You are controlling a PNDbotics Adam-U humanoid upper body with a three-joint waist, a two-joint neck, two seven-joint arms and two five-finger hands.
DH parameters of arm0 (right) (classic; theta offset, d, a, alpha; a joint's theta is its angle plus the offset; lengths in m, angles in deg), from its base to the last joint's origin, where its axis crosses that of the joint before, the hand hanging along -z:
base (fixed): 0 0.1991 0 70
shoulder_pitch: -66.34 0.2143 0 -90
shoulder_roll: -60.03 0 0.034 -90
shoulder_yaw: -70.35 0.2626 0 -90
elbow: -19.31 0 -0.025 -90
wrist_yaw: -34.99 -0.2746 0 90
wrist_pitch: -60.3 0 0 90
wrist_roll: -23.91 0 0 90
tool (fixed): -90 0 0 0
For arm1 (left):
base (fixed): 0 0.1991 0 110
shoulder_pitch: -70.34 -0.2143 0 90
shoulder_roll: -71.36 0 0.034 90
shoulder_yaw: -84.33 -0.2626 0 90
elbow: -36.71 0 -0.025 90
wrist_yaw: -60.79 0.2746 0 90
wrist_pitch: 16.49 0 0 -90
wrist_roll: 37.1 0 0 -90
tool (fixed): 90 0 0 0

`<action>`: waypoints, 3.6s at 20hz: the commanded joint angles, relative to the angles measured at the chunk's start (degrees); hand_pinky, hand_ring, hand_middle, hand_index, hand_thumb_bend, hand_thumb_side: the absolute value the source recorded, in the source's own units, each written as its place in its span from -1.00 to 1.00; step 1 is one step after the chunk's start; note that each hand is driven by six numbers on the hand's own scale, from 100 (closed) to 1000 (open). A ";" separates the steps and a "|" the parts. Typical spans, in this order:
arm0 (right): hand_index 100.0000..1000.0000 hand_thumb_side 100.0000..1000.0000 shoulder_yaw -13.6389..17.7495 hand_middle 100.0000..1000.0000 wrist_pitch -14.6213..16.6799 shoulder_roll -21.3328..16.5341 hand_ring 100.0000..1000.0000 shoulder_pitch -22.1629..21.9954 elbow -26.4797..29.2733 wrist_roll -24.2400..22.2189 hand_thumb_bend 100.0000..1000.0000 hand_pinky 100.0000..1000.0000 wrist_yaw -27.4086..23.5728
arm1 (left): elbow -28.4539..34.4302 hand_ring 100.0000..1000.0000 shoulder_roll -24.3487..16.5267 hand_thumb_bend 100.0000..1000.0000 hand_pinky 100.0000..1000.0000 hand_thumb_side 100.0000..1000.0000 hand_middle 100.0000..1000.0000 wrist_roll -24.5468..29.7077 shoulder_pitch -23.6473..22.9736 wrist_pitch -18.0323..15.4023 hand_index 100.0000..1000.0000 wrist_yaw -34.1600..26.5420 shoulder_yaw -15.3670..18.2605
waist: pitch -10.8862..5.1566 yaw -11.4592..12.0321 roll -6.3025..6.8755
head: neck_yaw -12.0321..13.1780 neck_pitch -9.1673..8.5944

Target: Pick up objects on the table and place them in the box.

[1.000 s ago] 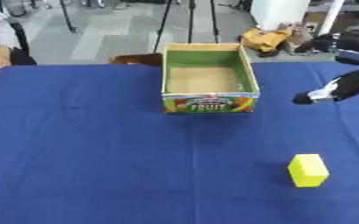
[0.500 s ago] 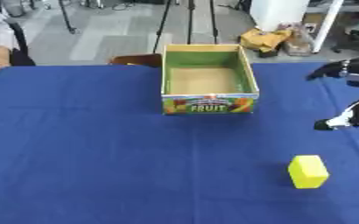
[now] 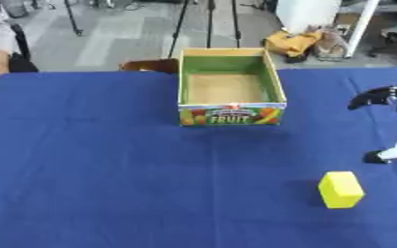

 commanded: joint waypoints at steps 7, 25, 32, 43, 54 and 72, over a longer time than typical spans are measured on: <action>1.00 -0.18 0.81 0.88 -0.97 -2.22 0.88 -2.23 2.25 -0.54 0.20 0.90 -4.31 | 1.05 0.34 -1.59 -0.95 0.10 1.00 0.66 -0.12 0.98 0.17 0.96 0.12 0.30 | -0.44 -0.35 -0.24 | 0.40 -0.84; 1.00 -0.16 -1.48 0.79 -1.48 0.15 0.84 -4.54 3.95 2.29 0.07 0.88 -6.02 | 1.05 0.34 -1.27 -0.96 0.10 1.00 0.66 -0.08 1.23 0.36 0.96 -0.07 0.21 | -0.05 -0.44 -0.09 | -0.01 -0.92; 1.00 -0.18 -3.00 0.78 -0.96 0.69 0.84 -5.00 3.62 1.73 0.06 0.87 -6.20 | 1.05 0.34 -1.18 -0.96 0.10 1.00 0.66 -0.06 1.23 0.37 0.96 -0.09 0.16 | 0.03 -0.34 0.04 | -0.16 -0.86; 0.96 -0.15 -4.62 0.67 -0.54 1.86 0.81 -5.40 1.96 4.66 0.03 0.84 -2.28 | 1.05 0.34 -0.87 -0.98 0.10 1.00 0.66 0.09 1.37 0.65 0.96 -0.10 0.02 | 0.40 -0.12 0.10 | -0.50 -1.16; 0.92 -0.21 -5.90 0.67 0.38 2.74 0.82 -5.61 -1.45 5.50 -0.04 0.84 -0.49 | 1.05 0.34 -0.71 -0.99 0.10 1.00 0.66 0.17 1.52 0.57 0.96 -0.20 -0.04 | 0.67 0.41 0.36 | -0.86 -1.64; 0.61 -0.25 -6.35 0.40 0.86 1.95 0.77 -4.87 -3.21 6.43 -0.18 0.81 2.14 | 1.05 0.34 -0.56 -1.00 0.10 1.00 0.66 0.44 1.51 0.55 0.96 -0.24 -0.12 | 1.00 0.49 0.49 | -1.58 -1.82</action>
